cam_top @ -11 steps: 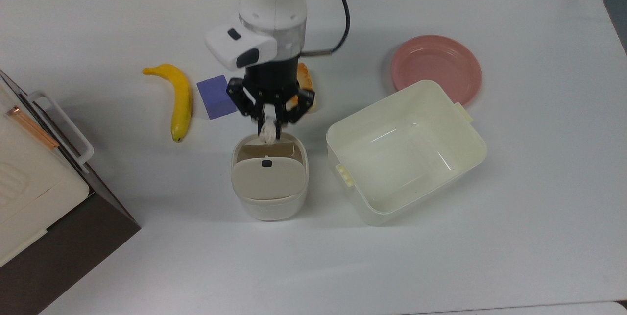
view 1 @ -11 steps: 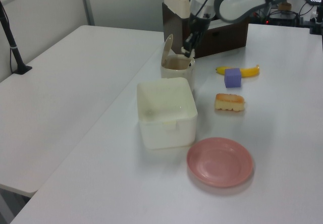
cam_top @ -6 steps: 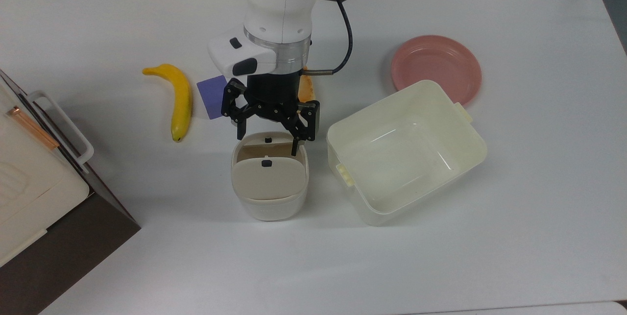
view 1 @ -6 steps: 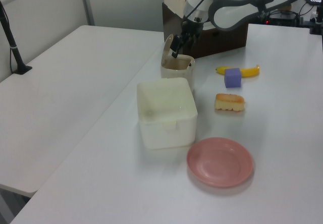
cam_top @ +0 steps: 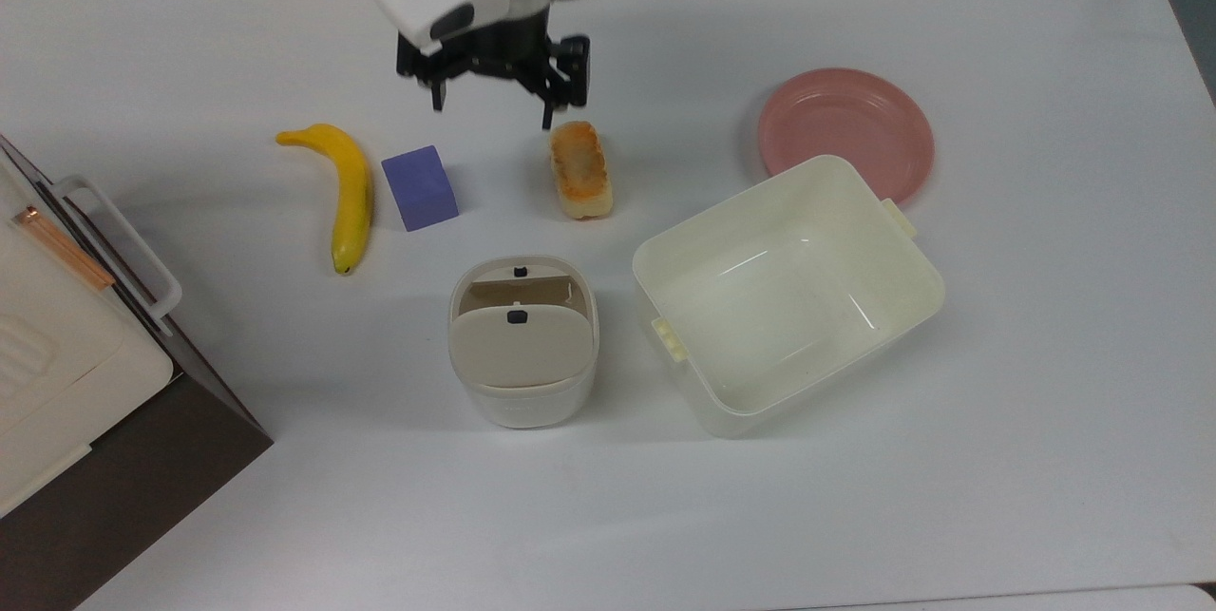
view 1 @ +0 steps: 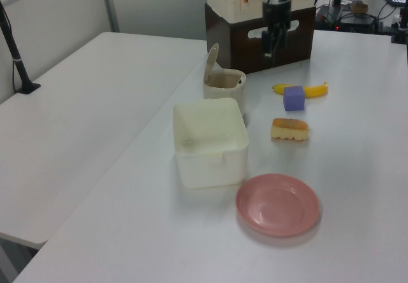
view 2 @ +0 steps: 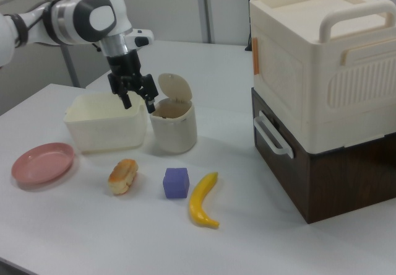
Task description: Grab it up and put it in the trash
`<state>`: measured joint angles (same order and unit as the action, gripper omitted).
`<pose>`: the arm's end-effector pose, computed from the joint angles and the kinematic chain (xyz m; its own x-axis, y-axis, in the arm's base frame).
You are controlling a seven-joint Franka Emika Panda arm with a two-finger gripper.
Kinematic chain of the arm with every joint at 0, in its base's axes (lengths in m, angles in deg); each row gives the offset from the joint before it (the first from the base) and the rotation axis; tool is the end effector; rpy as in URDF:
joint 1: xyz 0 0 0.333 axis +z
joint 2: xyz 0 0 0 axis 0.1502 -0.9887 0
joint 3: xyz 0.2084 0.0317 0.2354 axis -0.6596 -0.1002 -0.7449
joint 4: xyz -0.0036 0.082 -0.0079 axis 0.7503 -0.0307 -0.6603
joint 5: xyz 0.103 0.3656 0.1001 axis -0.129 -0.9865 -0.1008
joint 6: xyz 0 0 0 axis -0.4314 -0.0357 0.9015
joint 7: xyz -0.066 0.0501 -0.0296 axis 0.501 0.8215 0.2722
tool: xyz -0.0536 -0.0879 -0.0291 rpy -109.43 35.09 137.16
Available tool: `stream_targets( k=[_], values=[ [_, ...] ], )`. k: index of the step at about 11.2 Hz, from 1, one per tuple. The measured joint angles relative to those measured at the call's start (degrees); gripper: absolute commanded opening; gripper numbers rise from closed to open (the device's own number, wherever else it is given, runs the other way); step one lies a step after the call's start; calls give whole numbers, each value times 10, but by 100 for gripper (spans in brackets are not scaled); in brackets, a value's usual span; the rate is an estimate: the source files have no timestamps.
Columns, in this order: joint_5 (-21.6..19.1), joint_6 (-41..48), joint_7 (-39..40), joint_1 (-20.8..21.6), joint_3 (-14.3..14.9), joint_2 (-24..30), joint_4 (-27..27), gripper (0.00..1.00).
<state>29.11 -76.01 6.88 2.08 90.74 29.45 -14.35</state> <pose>0.6280 0.0192 0.5214 0.9941 -0.1072 0.0184 -0.1087 -0.9856 0.1296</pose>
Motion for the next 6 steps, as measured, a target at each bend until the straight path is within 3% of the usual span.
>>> stream_targets(
  k=[3,6],
  values=[
    [-1,6,3,3,-1,63,-69,100],
    [-14,11,3,2,0,75,-82,100]
  ],
)
